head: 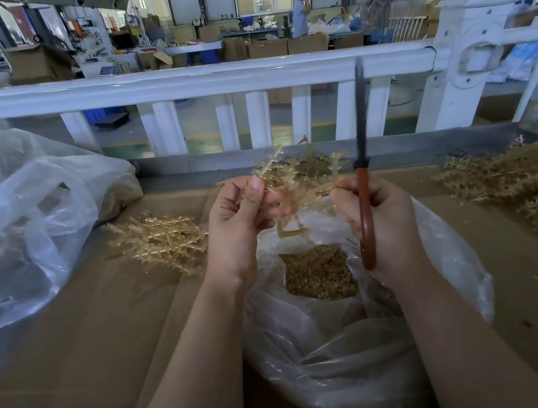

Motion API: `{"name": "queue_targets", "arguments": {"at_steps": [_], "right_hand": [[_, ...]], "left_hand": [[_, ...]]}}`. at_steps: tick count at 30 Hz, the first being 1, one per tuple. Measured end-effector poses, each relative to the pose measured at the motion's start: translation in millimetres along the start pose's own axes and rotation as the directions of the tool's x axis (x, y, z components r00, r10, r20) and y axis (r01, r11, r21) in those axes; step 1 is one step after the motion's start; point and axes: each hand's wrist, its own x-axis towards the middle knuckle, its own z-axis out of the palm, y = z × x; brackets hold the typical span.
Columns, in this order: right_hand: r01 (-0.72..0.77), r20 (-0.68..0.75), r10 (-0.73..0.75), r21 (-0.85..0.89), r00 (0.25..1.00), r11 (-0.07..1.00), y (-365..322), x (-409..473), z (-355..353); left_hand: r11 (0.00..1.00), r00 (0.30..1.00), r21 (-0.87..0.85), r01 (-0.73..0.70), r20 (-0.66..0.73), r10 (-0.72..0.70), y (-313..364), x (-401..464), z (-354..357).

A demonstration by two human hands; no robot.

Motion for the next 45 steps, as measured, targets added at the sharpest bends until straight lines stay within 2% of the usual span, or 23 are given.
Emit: {"name": "queue_targets", "arguments": {"at_steps": [2,5,8,11,17,22,25,28,32,37,39,42,45], "right_hand": [[0.058,0.047,-0.052,-0.131,0.998,0.99,1,-1,3],[0.069,0.085,-0.055,-0.173,0.995,0.982,1,-2,5],[0.005,0.049,0.0,-0.112,0.999,0.994,0,-2,3],[-0.061,0.014,0.061,0.026,0.998,0.998,-1,-1,3],[-0.031,-0.004,0.033,0.174,0.999,0.984,-5,-4,2],[-0.085,0.03,0.08,0.294,0.996,0.952,-2,-1,-5],[-0.066,0.025,0.062,0.207,0.998,0.976,0,1,-5],[-0.051,0.119,0.04,0.089,0.992,0.995,1,-1,-4],[-0.096,0.204,0.093,0.003,0.975,0.995,-1,-4,2],[-0.138,0.184,0.156,-0.107,0.97,0.985,3,-3,7],[-0.155,0.179,0.17,-0.098,0.969,0.983,4,-3,6],[-0.189,0.122,0.183,0.039,0.976,0.981,2,-4,6],[-0.142,0.072,0.136,0.086,0.988,0.986,2,-2,4]], "left_hand": [[0.999,1.0,-0.038,-0.006,-0.014,0.005,-1,0,-1],[0.976,0.999,-0.217,-0.004,-0.048,-0.007,3,2,-5],[0.911,0.989,-0.411,0.016,-0.126,-0.074,6,5,-8],[0.885,0.981,-0.465,0.019,-0.162,-0.106,5,5,-7],[0.923,0.992,-0.384,0.024,-0.102,-0.069,2,5,-4],[0.91,0.996,-0.408,0.071,-0.028,-0.09,3,5,-5],[0.917,0.994,-0.384,0.108,0.012,-0.112,4,4,-3],[0.922,0.99,-0.361,0.139,0.06,-0.126,4,1,1],[0.942,0.992,-0.313,0.123,0.078,-0.103,2,-1,3],[0.968,0.989,-0.231,0.098,0.13,-0.069,0,-2,6],[0.971,0.983,-0.217,0.099,0.176,-0.061,-1,-3,7],[0.971,0.988,-0.21,0.115,0.128,-0.089,-1,-2,8],[0.98,0.975,-0.08,0.185,0.136,-0.173,-3,-2,8]]}}
